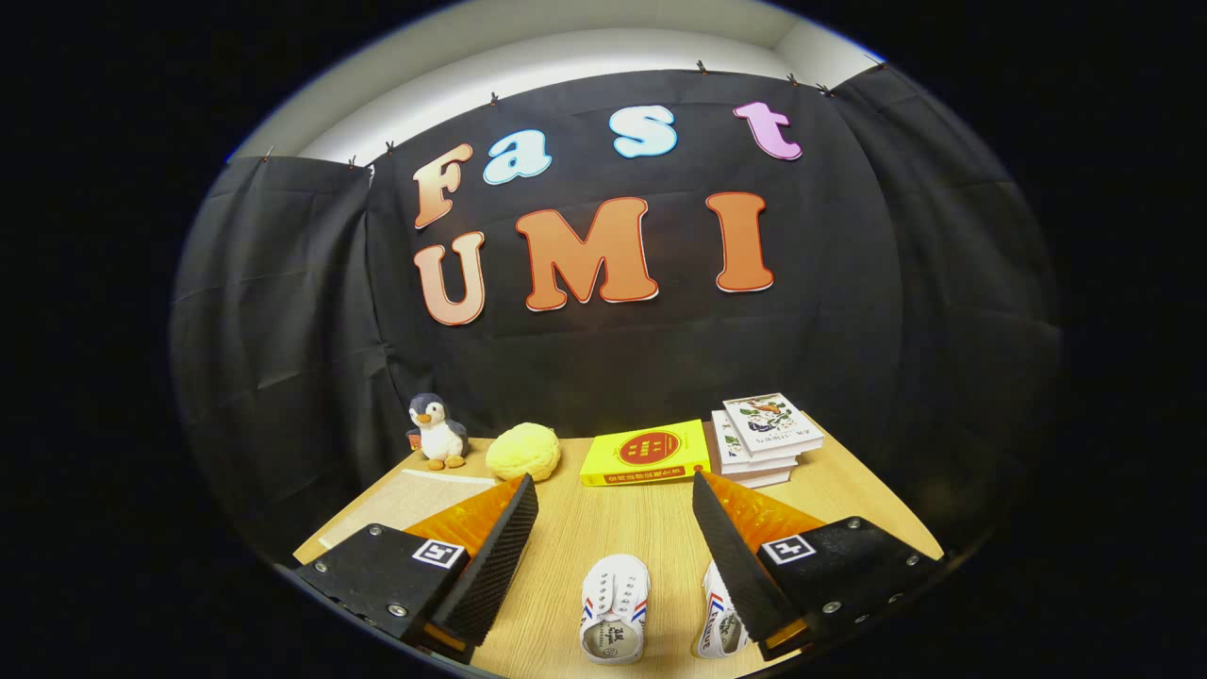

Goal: Open the storage box then place both shoes into the box .Put the left shoe in first, then the right shoe, with the right side of both shoes facing outward in a uniform manner.

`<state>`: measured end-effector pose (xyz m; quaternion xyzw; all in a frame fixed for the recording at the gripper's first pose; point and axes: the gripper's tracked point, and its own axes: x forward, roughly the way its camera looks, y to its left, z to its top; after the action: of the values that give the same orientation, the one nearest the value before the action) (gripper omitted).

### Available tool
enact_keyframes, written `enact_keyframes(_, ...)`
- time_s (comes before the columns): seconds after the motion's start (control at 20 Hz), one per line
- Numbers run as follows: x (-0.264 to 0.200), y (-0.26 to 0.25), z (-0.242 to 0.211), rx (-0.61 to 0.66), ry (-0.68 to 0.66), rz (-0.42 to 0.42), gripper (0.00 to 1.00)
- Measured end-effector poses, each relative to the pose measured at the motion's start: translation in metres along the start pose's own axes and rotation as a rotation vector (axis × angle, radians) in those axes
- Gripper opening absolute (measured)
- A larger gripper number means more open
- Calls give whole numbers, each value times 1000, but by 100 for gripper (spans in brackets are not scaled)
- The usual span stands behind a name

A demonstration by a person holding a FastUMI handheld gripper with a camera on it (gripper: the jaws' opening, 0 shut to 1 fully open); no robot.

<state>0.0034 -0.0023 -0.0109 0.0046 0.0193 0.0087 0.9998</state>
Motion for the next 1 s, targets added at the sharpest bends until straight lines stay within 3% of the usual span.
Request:
enact_keyframes(0.5, 3, 10, -19, 36, 56, 45, 99)
enact_keyframes(1.0, 27, 86, -96, 386, 343, 350, 99)
